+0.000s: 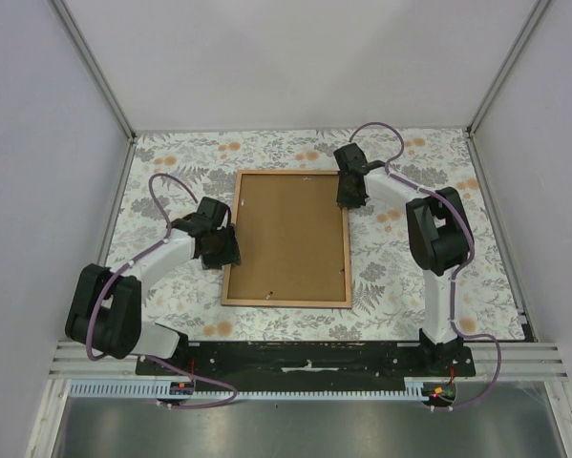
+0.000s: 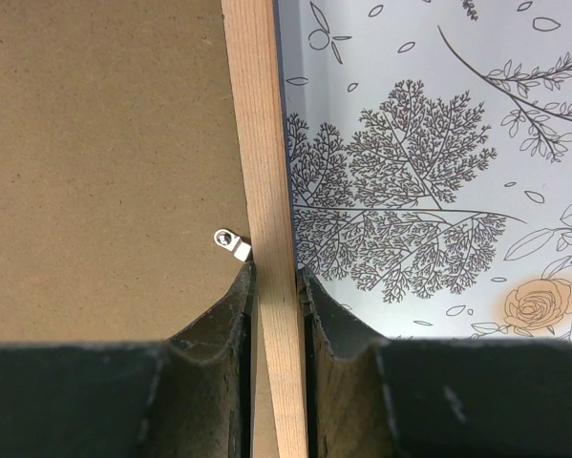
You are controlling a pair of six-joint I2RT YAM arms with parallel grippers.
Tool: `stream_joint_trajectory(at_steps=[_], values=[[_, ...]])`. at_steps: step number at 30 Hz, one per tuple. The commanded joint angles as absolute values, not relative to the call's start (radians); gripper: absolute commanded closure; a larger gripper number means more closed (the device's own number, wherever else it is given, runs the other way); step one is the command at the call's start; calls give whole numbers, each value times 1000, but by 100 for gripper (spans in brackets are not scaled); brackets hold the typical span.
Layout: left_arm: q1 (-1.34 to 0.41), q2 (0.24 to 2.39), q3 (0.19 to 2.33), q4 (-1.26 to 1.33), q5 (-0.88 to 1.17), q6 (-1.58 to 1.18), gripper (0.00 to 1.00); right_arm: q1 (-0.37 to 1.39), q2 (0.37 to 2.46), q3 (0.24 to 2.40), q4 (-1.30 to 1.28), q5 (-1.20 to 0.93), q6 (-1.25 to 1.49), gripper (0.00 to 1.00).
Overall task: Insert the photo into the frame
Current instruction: Press the fastener onto the backboard.
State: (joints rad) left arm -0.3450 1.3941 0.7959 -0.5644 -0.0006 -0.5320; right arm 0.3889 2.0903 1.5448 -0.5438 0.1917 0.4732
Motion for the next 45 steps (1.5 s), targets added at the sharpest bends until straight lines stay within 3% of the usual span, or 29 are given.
stream_joint_trajectory(at_steps=[1,17,32,39,45], values=[[-362,1428,828,-574,-41,-488,39,379,2094,1500,-578,195,445,96],[-364,1516,825,-540,-126,-557,55,371,2082,1494,-565,161,445,98],[-362,1447,730,-443,-281,-776,69,368,2077,1491,-560,149,434,99],[-362,1430,689,-368,-255,-787,70,368,2072,1490,-558,141,430,99],[-364,1405,652,-330,-247,-851,64,368,2069,1483,-555,127,428,100]])
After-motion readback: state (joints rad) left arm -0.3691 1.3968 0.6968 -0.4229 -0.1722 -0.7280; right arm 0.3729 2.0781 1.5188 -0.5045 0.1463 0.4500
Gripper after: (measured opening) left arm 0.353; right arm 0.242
